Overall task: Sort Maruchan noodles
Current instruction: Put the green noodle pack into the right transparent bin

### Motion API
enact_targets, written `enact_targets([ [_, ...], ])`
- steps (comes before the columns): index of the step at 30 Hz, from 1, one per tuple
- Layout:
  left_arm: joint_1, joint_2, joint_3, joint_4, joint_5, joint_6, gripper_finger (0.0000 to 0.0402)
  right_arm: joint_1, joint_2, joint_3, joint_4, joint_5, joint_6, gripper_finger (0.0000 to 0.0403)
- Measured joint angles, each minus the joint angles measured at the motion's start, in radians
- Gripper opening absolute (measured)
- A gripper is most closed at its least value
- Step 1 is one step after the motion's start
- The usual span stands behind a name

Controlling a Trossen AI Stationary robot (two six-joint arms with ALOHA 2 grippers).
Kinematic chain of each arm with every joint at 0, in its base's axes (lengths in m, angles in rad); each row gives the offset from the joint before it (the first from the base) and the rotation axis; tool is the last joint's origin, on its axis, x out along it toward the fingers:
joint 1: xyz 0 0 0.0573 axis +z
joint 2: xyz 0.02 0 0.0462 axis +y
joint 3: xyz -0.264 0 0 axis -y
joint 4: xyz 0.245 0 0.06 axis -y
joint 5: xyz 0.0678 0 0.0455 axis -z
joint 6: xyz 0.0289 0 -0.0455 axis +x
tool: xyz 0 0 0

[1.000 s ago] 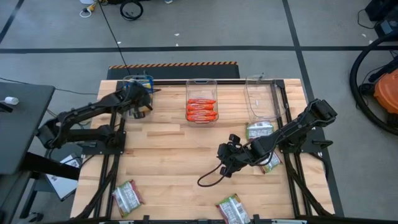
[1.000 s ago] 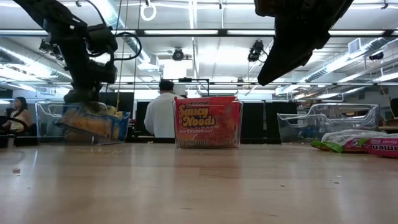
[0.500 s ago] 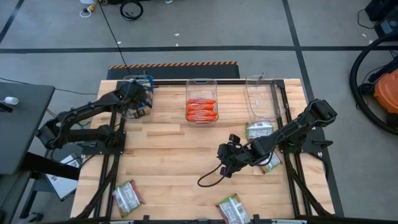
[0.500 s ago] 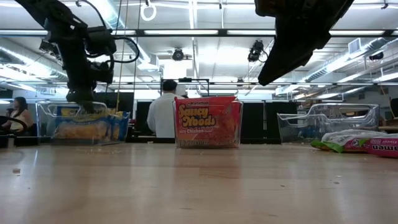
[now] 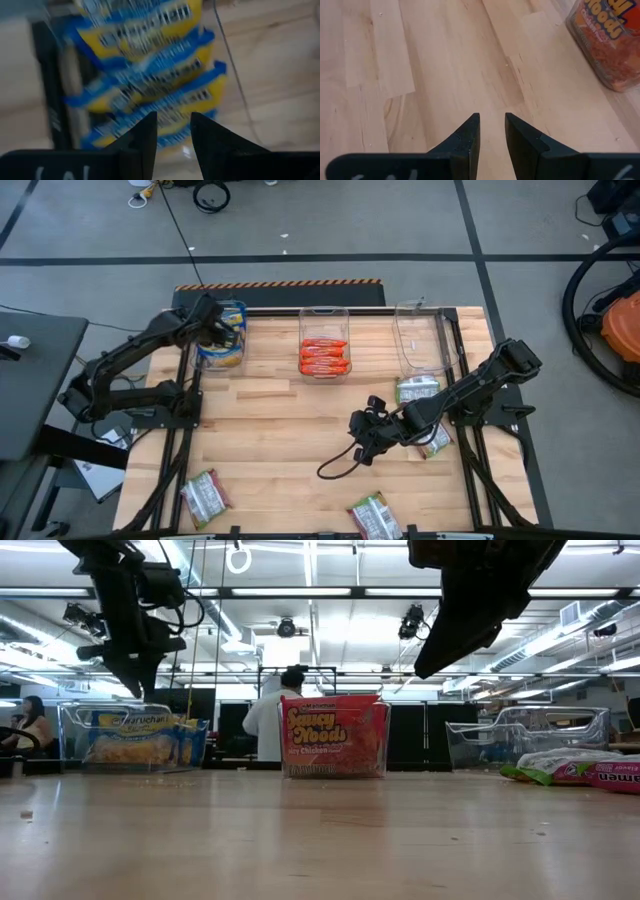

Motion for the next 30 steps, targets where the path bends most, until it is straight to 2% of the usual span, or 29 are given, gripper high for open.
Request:
enact_targets([
  [6,-0.027,-0.001,-0.019,-0.072,0.023,-0.140,0.0123,0.033,0.000,0.000,0.006,0.022,0.000,0.0096],
  [9,-0.101,-0.018,-0.019,-0.128,0.028,-0.185,0.0123,0.070,0.000,0.000,0.007,0.059,-0.012,0.0096],
  [13,-0.308,-0.070,-0.020,-0.135,0.025,-0.316,0.0123,0.146,-0.003,0.000,0.010,0.065,-0.101,0.0096],
  [16,-0.518,-0.100,-0.020,-0.079,-0.017,-0.423,0.0123,0.204,-0.003,0.000,0.034,-0.017,-0.159,0.0096],
  [18,-0.669,-0.109,-0.020,-0.013,-0.068,-0.472,0.0123,0.241,-0.003,0.002,0.045,-0.079,-0.136,0.0096],
  [20,-0.811,-0.106,-0.020,0.076,-0.129,-0.502,0.0123,0.270,-0.003,0.011,-0.014,-0.103,-0.054,0.0096],
  [23,-0.995,-0.083,-0.020,0.254,-0.233,-0.510,0.0123,0.295,-0.004,0.030,-0.225,-0.105,0.139,0.0096],
  [26,-1.141,-0.048,-0.020,0.428,-0.335,-0.470,0.0123,0.296,-0.004,0.034,-0.463,-0.130,0.358,0.0097],
  [30,-1.286,0.008,-0.020,0.583,-0.416,-0.353,0.0123,0.294,-0.004,0.034,-0.696,-0.173,0.736,0.0110],
])
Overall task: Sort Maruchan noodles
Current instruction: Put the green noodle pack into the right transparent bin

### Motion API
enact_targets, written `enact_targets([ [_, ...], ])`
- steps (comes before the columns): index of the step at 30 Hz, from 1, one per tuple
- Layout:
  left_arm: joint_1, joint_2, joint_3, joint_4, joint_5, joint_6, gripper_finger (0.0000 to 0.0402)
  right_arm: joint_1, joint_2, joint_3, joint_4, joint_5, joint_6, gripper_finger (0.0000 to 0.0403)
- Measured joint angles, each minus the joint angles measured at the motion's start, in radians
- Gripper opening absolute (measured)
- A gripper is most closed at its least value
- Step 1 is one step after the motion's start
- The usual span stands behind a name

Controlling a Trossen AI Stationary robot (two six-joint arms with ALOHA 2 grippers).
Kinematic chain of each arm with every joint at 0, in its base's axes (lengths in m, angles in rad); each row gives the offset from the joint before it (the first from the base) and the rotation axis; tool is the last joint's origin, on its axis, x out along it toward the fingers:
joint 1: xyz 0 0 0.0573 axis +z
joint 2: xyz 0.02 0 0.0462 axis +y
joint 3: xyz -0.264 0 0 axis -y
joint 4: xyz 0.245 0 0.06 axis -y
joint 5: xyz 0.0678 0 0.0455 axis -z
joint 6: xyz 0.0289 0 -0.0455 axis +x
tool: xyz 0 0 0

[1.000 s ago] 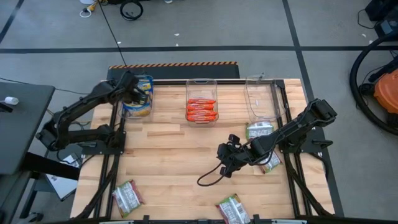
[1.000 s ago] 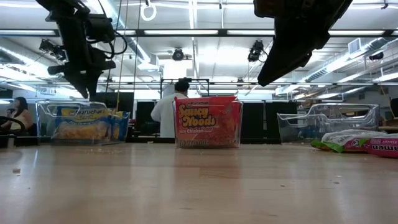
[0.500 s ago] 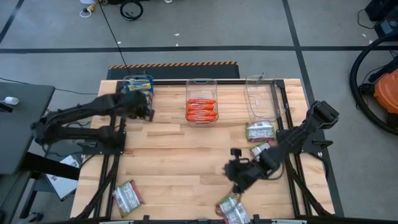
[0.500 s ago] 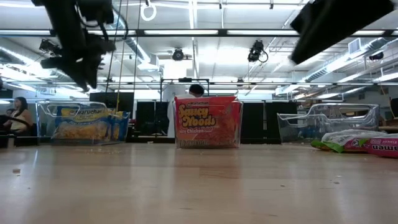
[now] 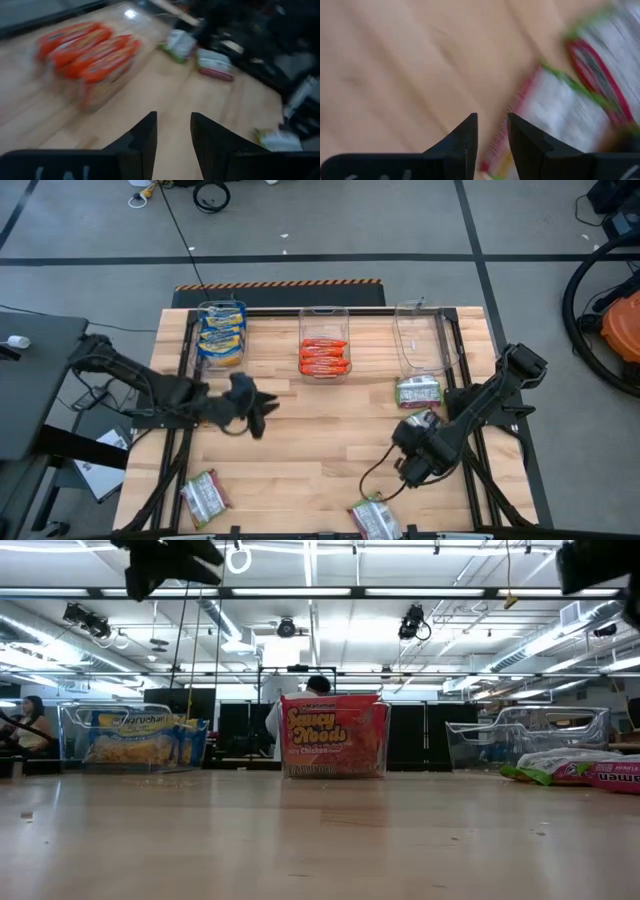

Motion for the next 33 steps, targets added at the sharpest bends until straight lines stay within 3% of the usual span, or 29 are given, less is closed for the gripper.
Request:
enact_targets([
  [4,-0.090,0.057,0.000,0.041,-0.060,0.068,0.0123,0.005,0.000,-0.002,-0.079,-0.073,0.116,0.0134],
  [12,-0.146,0.149,0.000,0.061,-0.104,0.047,0.0123,-0.021,0.001,-0.116,0.030,-0.097,0.156,0.0221],
  [17,-0.149,0.190,0.000,0.090,-0.103,0.046,0.0123,-0.063,0.001,-0.186,0.108,-0.107,0.171,0.0229],
  [25,-0.148,0.209,0.000,0.126,-0.104,0.052,0.0123,-0.117,0.000,-0.231,0.083,-0.108,0.215,0.0168],
  [33,-0.148,0.225,0.000,0.199,-0.143,0.069,0.0123,-0.156,-0.001,-0.237,0.080,-0.111,0.195,0.0023],
])
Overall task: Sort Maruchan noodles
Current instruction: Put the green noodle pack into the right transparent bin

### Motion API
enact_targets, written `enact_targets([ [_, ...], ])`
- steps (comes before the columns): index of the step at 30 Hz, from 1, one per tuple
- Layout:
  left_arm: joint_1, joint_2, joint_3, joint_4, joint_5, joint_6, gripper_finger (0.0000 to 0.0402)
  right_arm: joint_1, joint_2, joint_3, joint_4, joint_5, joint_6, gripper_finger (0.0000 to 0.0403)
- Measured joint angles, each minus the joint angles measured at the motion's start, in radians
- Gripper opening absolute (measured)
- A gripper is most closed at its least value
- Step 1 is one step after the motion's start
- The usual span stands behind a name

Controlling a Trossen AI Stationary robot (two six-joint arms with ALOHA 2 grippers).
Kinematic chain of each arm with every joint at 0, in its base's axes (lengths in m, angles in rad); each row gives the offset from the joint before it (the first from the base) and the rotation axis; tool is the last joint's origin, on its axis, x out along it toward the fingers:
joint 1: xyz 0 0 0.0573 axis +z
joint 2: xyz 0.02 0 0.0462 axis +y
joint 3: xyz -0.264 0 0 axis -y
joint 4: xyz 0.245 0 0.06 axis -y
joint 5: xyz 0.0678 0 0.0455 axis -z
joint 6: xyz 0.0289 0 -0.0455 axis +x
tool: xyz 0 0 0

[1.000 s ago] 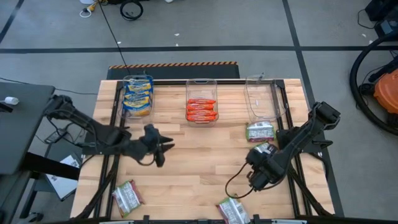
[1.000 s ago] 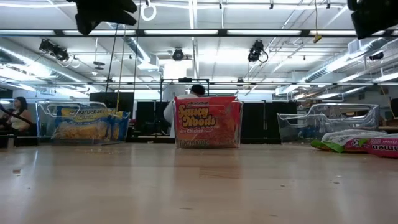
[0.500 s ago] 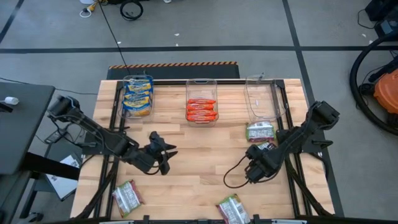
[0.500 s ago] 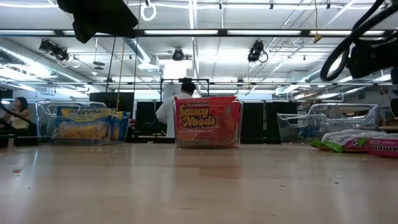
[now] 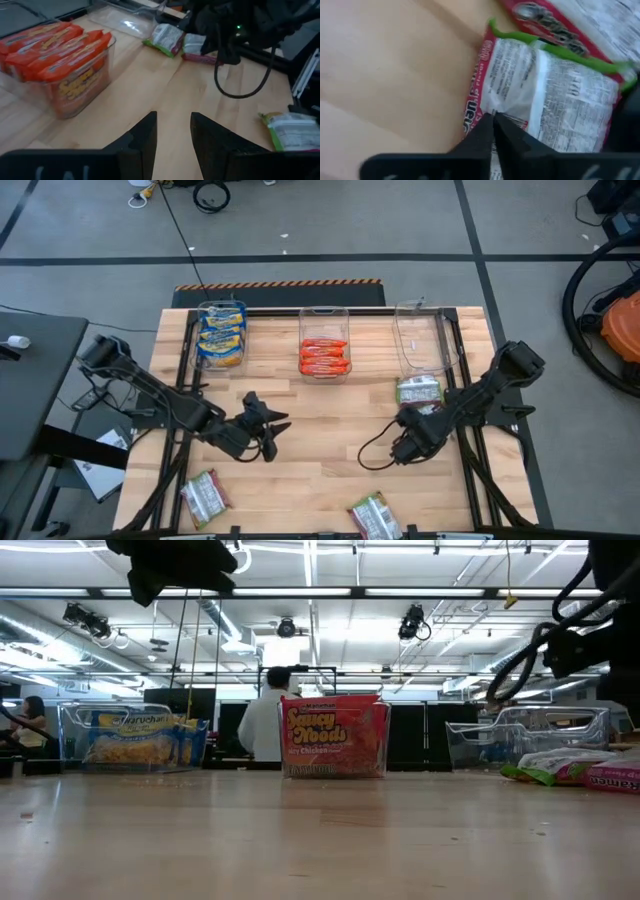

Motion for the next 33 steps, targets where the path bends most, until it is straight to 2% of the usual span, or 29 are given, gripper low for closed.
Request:
enact_targets([
  [5,-0.013,0.047,0.000,0.116,0.002,0.099,0.0123,-0.002,0.005,0.119,0.045,0.011,-0.107,0.0012],
  [10,-0.021,0.117,0.000,0.248,0.007,0.249,0.0123,0.010,0.005,0.296,0.164,0.053,-0.371,0.0005],
  [15,-0.028,0.251,0.000,0.502,0.100,0.480,0.0146,0.003,0.004,0.401,0.260,0.050,-0.597,0.0005],
  [17,-0.023,0.310,0.008,0.585,0.133,0.552,0.0170,-0.007,0.003,0.411,0.294,0.045,-0.662,0.0005],
  [21,0.000,0.411,0.060,0.638,0.133,0.671,0.0233,-0.035,0.004,0.410,0.341,0.008,-0.770,0.0004],
  [25,0.042,0.503,0.122,0.639,0.138,0.692,0.0288,-0.050,0.004,0.410,0.352,0.020,-0.833,0.0004],
  [30,0.088,0.608,0.183,0.634,0.139,0.773,0.0312,-0.060,0.004,0.388,0.404,0.016,-0.886,0.0004],
  [33,0.107,0.666,0.230,0.635,0.200,0.839,0.0313,-0.064,0.004,0.361,0.451,0.001,-0.897,0.0004],
])
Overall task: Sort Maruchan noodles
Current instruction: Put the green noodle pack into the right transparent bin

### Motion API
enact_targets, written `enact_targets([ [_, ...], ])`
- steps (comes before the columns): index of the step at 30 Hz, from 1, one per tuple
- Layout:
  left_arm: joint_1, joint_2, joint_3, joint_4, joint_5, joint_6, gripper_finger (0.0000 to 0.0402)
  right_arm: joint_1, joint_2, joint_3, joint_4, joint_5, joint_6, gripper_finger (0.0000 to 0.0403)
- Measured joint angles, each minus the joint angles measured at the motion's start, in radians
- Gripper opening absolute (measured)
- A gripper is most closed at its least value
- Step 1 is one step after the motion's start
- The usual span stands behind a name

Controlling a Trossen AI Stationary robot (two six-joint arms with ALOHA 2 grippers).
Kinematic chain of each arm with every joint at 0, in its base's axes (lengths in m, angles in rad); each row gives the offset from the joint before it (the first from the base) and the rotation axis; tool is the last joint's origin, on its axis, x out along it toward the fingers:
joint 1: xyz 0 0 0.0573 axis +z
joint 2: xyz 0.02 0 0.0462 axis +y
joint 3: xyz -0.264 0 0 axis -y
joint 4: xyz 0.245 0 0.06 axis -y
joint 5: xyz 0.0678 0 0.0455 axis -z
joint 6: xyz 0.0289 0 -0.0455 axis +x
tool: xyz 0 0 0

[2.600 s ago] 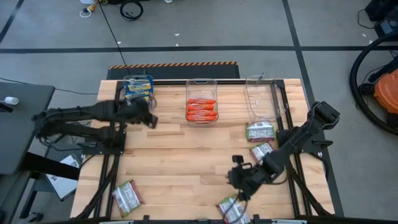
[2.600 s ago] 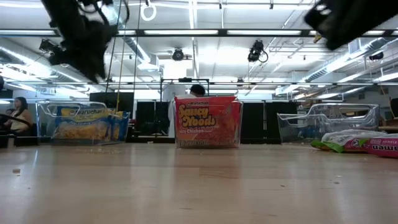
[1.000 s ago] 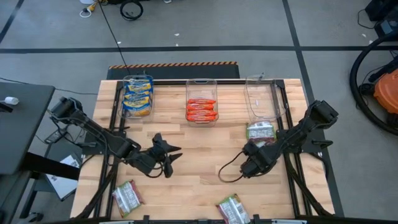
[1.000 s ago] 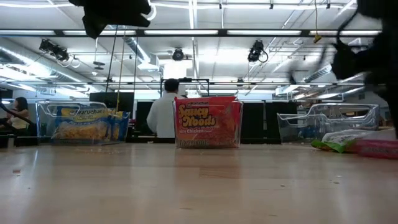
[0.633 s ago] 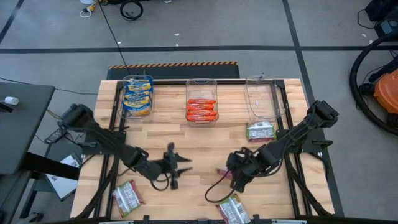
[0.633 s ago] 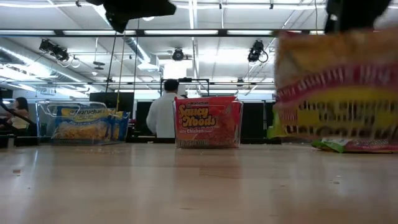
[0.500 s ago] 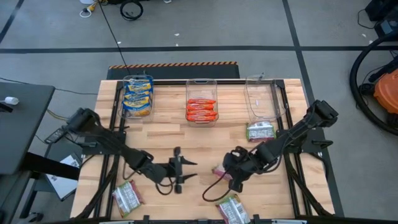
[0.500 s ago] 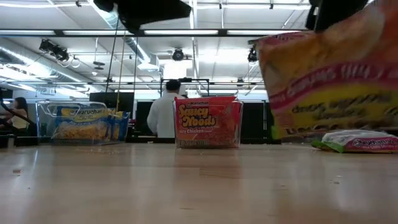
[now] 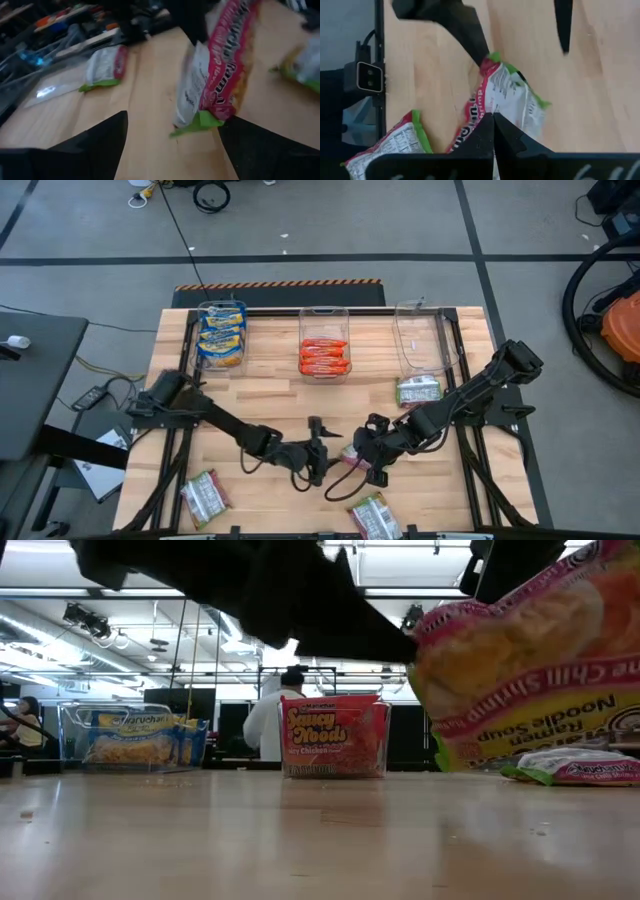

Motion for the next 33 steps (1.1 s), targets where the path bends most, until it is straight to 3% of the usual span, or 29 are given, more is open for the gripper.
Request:
enact_targets([
  [7,0.024,0.073,0.080,-0.031,0.113,0.094,0.0314,-0.005,0.000,-0.017,0.038,-0.005,-0.008,0.0004],
  [11,0.020,0.073,0.124,-0.116,0.113,0.093,0.0314,-0.015,0.000,-0.017,0.012,0.005,0.003,0.0005],
  [15,0.010,0.069,0.210,-0.320,0.108,0.080,0.0314,-0.040,-0.001,-0.017,0.006,0.020,0.011,0.0005],
  [18,0.015,0.069,0.239,-0.427,0.046,0.059,0.0314,-0.067,-0.001,-0.017,0.008,0.023,0.003,0.0005],
  [24,0.070,0.078,0.241,-0.416,-0.040,0.008,0.0314,-0.097,-0.001,-0.016,0.085,0.028,-0.062,0.0005],
  [29,0.090,0.099,0.241,-0.404,0.029,0.106,0.0310,-0.097,-0.001,-0.016,0.130,0.023,-0.093,0.0005],
  [33,0.084,0.098,0.241,-0.393,0.041,0.107,0.0273,-0.094,-0.001,-0.016,0.114,0.040,-0.115,0.0010],
])
